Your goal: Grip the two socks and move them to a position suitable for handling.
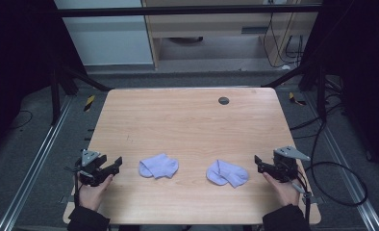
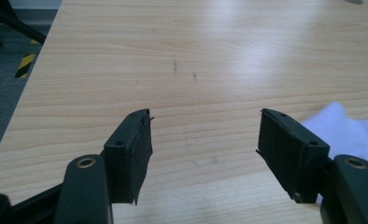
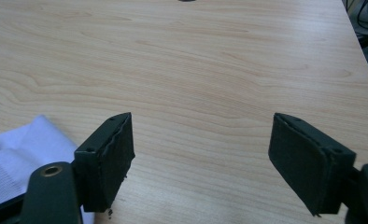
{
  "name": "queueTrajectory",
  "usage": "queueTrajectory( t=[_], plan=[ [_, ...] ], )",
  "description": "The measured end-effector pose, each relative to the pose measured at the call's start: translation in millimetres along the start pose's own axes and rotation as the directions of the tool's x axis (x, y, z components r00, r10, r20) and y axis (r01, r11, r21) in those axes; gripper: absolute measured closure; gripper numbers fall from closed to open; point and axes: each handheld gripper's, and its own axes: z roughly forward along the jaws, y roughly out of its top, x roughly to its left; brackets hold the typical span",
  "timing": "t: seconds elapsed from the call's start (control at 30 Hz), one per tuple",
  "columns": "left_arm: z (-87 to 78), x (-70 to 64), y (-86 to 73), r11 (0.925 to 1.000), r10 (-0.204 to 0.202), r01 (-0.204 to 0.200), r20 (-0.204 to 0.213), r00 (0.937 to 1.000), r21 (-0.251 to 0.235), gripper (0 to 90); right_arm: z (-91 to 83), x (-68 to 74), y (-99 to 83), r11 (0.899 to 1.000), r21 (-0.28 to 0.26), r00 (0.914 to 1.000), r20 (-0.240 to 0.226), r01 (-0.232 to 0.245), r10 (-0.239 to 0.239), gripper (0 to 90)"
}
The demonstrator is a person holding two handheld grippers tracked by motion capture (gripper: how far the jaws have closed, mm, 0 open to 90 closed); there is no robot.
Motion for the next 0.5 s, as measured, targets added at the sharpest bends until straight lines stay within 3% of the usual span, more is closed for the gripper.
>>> queueTrajectory(
  t=[0.23,0.5],
  plan=[
    [-7.9,-17.6,0.8,0.9992,0.04,-0.04,0.045,0.9982,0.002,34.3,-5.0,10.4,0.9,0.999,-0.004,0.9993,-0.011,0.037,-0.037,25.1],
    [-6.5,-46.9,2.7,0.9959,0.09,-0.09,0.107,0.9902,-0.002,33.2,-12.7,14.6,2.0,0.999,-0.017,0.9981,-0.037,0.049,-0.049,27.9]
  ],
)
